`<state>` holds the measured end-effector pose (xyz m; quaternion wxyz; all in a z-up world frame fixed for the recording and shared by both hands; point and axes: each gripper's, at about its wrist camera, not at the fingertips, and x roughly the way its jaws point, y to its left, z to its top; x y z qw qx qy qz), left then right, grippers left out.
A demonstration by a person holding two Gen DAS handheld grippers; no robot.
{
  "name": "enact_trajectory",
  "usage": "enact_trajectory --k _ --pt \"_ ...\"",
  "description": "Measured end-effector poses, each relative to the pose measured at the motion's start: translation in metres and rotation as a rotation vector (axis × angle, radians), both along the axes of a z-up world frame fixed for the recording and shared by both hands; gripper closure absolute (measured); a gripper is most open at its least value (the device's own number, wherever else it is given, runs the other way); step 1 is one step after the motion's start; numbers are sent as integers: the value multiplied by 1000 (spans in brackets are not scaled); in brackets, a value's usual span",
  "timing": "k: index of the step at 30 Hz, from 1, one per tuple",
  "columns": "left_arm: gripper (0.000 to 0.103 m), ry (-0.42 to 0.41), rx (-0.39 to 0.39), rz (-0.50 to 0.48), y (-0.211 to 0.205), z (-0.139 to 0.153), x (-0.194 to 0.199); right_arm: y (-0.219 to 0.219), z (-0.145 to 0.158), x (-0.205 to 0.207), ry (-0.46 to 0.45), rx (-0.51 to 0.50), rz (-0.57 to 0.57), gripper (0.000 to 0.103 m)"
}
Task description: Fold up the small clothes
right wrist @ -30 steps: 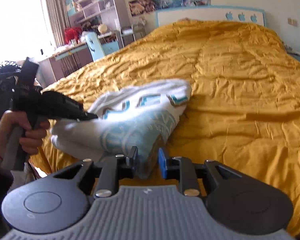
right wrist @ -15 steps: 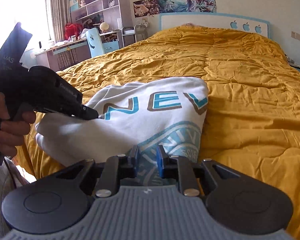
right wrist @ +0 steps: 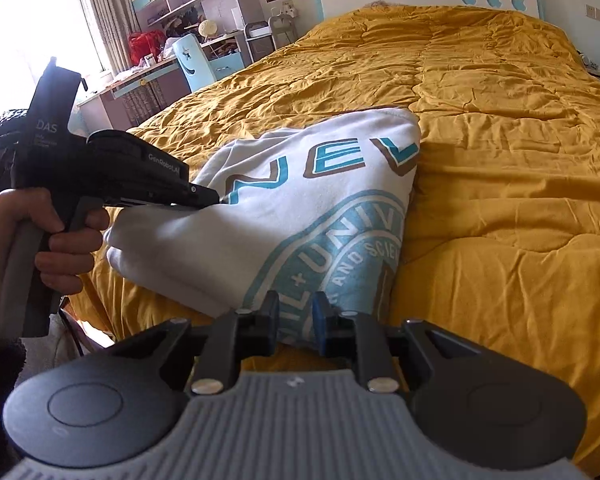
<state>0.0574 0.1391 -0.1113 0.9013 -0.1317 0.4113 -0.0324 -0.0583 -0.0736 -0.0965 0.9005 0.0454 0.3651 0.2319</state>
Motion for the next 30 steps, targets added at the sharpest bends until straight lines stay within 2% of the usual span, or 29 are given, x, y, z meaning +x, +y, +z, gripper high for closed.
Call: enact_trajectory --k 3,6,9,13,16,18,19,21,23,25,28,30 --pt "96 -9 13 -5 -2 2 -1 -7 9 -4 -6 19 4 86" --pt "87 -20 -1 -11 -3 5 -1 -15 19 -6 -7 78 -7 73" --pt "73 -41 -44 -8 1 9 -3 -18 28 -9 -35 66 -23 69" --pt "42 -104 -31 40 8 19 -8 -28 36 -9 -46 92 -60 56" --pt "38 -124 -41 31 18 25 -8 -39 37 -2 -28 131 -102 47" --pt "38 -122 -79 27 28 26 -8 -49 37 6 0 184 -135 40" --pt "38 -128 -115 59 35 25 -8 -56 36 11 21 234 -153 31" --pt "38 -125 -195 101 51 23 -8 -70 31 24 76 359 -176 22" --pt "38 -94 -253 81 65 19 -4 -88 20 44 178 526 -181 21" --pt "37 -68 -291 64 78 14 0 -99 10 61 249 613 -195 21" --pt "37 -16 -343 94 95 1 5 -109 -3 84 286 644 -207 21" --pt "37 13 -407 180 109 -10 8 -115 -14 101 332 676 -200 20"
